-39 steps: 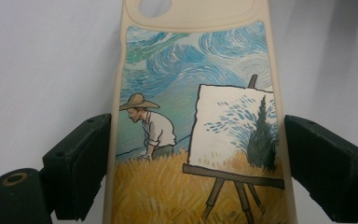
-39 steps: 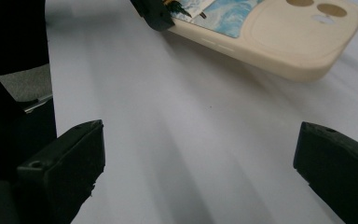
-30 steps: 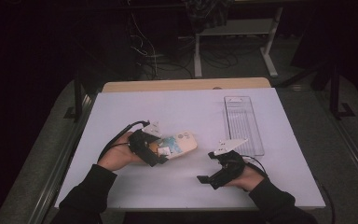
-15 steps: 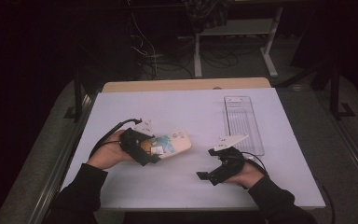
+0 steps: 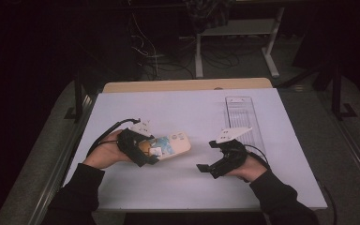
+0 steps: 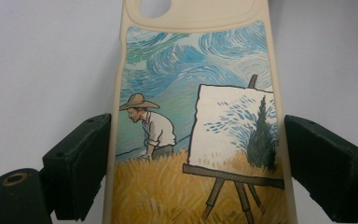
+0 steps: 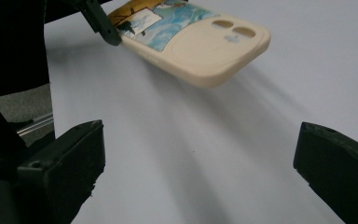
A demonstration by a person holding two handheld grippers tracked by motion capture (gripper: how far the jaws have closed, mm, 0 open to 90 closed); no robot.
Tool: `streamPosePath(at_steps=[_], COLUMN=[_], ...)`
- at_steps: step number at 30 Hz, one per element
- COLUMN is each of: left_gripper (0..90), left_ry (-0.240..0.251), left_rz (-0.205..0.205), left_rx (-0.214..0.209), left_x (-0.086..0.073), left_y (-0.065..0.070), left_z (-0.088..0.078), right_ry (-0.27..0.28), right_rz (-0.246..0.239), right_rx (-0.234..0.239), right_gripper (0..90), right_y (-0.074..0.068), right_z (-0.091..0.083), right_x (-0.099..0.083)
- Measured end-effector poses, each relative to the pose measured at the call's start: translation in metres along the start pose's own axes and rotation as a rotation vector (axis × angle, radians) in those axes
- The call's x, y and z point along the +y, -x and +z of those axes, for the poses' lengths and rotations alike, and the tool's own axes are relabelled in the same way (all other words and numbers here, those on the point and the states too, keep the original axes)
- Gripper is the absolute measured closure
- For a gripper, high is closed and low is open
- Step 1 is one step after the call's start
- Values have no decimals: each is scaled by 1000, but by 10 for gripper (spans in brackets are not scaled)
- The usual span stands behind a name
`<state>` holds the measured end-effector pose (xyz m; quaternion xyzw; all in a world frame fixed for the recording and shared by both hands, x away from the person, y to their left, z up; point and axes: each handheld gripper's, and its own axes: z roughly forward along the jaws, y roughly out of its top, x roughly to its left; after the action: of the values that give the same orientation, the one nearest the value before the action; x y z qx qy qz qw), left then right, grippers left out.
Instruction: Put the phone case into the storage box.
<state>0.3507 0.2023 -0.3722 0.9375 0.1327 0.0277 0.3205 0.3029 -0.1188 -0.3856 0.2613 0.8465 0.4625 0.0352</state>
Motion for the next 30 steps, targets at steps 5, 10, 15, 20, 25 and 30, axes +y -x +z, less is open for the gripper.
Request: streamPosePath(at_steps=[5, 10, 15, 20, 25, 30], left_gripper=[109, 109, 109, 109, 109, 109], left_ry=[-6, 2, 5, 1, -2, -8], left_rz=[21, 28, 33, 43, 59, 54], left_rx=[-10, -16, -24, -32, -30, -39], left_x=[2, 3, 4, 6, 7, 7], left_y=[1, 3, 5, 7, 6, 7], left_z=[0, 1, 1, 1, 1, 1], right_ry=[-27, -41, -43, -51, -86, -99], right_rz=[-41, -56, -74, -97, -137, -158], right_rx=[5, 26, 55, 79, 85, 109], right_gripper=[13, 12, 10, 5, 5, 5], right_y=[8, 12, 16, 19, 26, 28], right_z=[-3, -4, -6, -8, -9, -8], right_x=[12, 18, 26, 34, 42, 47])
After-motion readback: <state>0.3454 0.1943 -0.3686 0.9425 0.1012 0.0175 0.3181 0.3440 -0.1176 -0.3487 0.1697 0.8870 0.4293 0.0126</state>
